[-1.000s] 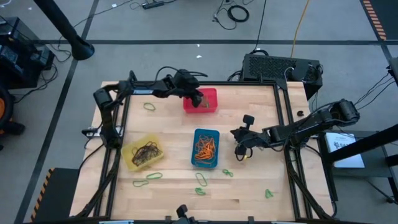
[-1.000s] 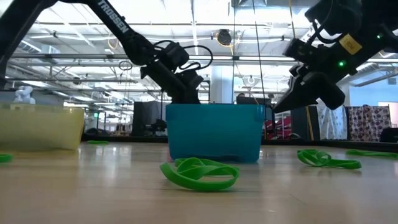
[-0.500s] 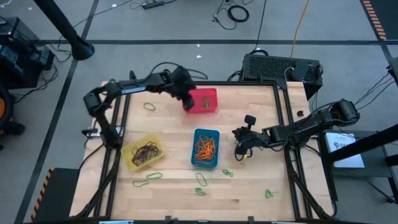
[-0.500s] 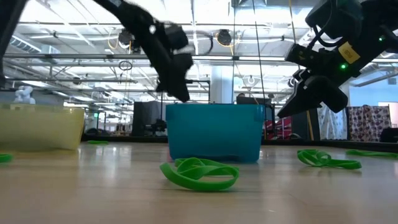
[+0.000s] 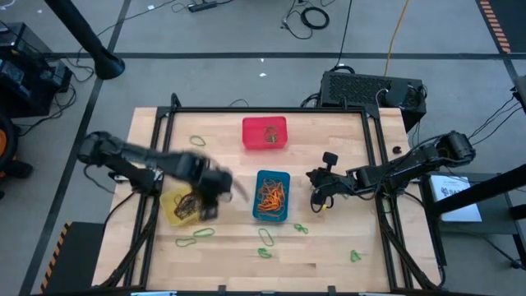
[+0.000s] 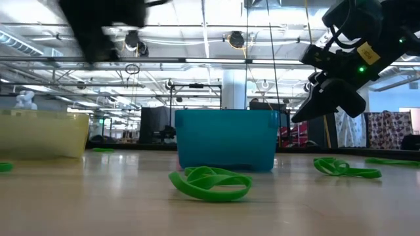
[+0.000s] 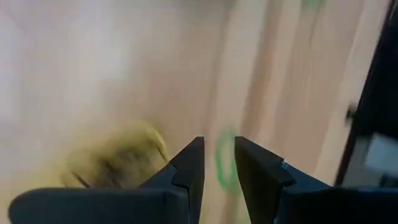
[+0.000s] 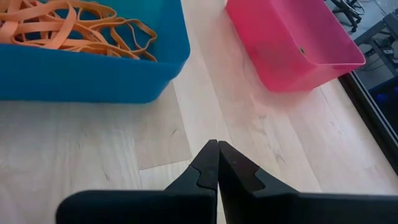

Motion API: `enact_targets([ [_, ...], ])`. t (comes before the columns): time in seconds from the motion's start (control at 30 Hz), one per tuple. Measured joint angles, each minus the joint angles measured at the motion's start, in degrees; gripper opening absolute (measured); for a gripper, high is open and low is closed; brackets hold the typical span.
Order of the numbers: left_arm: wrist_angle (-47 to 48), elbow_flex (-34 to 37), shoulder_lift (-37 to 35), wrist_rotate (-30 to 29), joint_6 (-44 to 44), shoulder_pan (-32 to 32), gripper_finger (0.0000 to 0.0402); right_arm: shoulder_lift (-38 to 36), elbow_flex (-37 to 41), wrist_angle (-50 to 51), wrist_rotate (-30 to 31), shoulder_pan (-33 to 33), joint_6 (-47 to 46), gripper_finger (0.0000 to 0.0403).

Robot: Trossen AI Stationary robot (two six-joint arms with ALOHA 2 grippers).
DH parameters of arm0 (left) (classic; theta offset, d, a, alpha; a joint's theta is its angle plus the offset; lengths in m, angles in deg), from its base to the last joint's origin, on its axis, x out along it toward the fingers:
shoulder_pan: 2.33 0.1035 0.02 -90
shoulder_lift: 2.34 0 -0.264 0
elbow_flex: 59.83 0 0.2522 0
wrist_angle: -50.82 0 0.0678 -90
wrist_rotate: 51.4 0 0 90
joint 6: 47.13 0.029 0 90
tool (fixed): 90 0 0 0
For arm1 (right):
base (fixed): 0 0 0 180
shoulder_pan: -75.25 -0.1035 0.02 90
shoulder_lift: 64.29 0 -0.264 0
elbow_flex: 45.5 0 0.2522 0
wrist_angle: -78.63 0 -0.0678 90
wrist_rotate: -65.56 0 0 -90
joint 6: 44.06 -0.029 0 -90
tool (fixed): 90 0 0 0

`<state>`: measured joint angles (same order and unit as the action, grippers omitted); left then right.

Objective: Sort rubber bands into baskets
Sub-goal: Adjust the yellow bin on the table

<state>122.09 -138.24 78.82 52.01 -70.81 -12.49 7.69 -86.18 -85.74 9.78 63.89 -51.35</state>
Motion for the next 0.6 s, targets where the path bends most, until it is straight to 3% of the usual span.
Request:
enact_targets([
  [0.13, 0.99, 6.39, -0.09, -0.36, -12.38, -8.98, 0.0095, 0.0, 0.0, -0.41, 0.0, 0.0, 0.0, 0.0],
  [0.27, 0.75, 11.86, -0.04, 2.08, -22.49, -13.46, 0.0093, 0.0, 0.0, -0.52, 0.0, 0.0, 0.0, 0.0],
  [0.6, 2.87, 15.55, -0.02, 5.57, -28.8, -17.39, 0.0055, 0.0, 0.0, -1.9, 0.0, 0.0, -0.48, 0.0],
])
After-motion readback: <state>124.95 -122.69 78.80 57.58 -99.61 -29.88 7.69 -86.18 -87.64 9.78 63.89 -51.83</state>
